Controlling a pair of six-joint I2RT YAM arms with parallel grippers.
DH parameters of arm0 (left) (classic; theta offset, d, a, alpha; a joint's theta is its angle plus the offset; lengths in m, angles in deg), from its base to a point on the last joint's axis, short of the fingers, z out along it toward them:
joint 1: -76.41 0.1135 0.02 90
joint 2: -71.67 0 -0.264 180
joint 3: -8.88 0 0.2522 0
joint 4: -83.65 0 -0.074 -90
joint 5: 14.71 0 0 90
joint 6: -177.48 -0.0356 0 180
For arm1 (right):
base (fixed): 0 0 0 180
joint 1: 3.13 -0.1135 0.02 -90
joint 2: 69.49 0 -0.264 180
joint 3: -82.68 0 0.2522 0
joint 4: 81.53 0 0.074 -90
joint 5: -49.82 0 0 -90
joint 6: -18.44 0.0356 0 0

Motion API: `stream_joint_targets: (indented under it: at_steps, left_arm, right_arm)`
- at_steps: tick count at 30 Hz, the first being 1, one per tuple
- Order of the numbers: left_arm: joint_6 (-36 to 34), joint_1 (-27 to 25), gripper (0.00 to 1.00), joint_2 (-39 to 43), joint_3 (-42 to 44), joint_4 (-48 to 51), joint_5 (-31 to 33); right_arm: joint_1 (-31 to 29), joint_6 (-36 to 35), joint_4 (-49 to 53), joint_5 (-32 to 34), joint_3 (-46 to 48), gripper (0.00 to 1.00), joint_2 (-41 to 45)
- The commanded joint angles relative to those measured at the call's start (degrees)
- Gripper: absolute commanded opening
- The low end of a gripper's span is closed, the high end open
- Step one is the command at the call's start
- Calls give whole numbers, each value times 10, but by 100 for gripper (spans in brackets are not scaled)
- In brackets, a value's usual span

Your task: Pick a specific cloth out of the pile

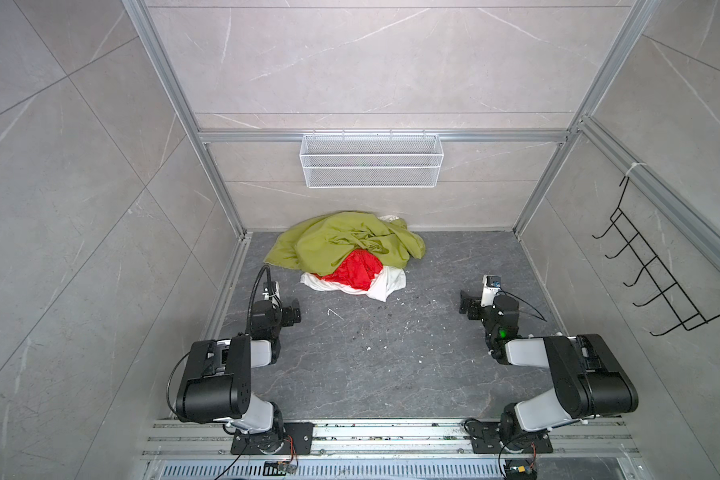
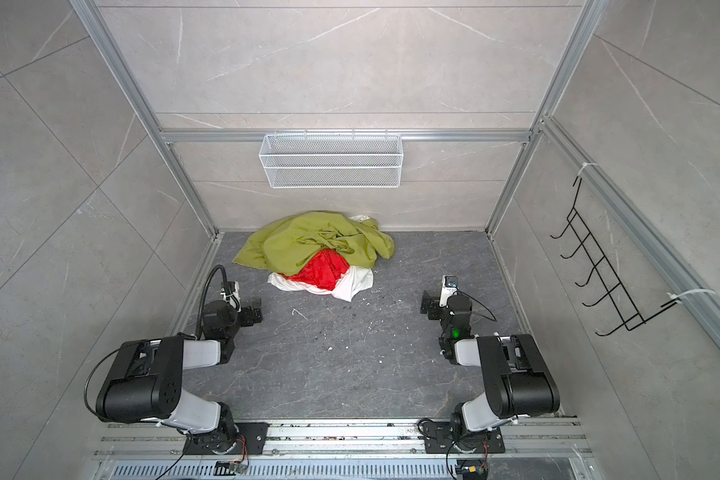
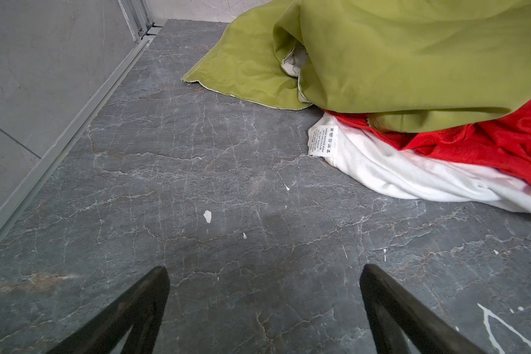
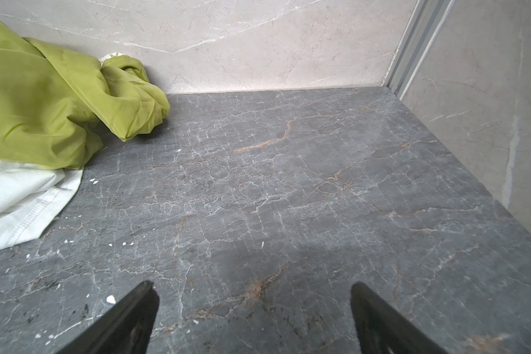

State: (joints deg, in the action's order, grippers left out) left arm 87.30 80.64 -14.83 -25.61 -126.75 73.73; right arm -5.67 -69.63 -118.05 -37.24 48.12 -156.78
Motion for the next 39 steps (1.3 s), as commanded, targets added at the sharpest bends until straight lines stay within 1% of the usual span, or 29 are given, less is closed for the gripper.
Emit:
stream_joint_targets:
  at_steps: [1,15,16,18,33,39]
  left_arm:
    - [6,1,100,6,-9,-23,7]
    - [5,-2,100,9,-8,-24,15]
    - [6,-5,100,14,-17,-3,24]
    - [7,-5,100,16,-24,9,26]
    - [7,-6,100,17,-22,7,27]
    - [12,-13,100,19,-18,-1,60]
  right_arm:
    - [3,1,2,-6,0,100,8]
    - [2,1,3,-6,0,100,7]
    - [2,1,2,-6,0,100,7]
    - [2,1,3,-6,-1,100,7]
    - [3,0,0,-7,1,100,8]
    - [-2,-3,-7,2,6,100,14]
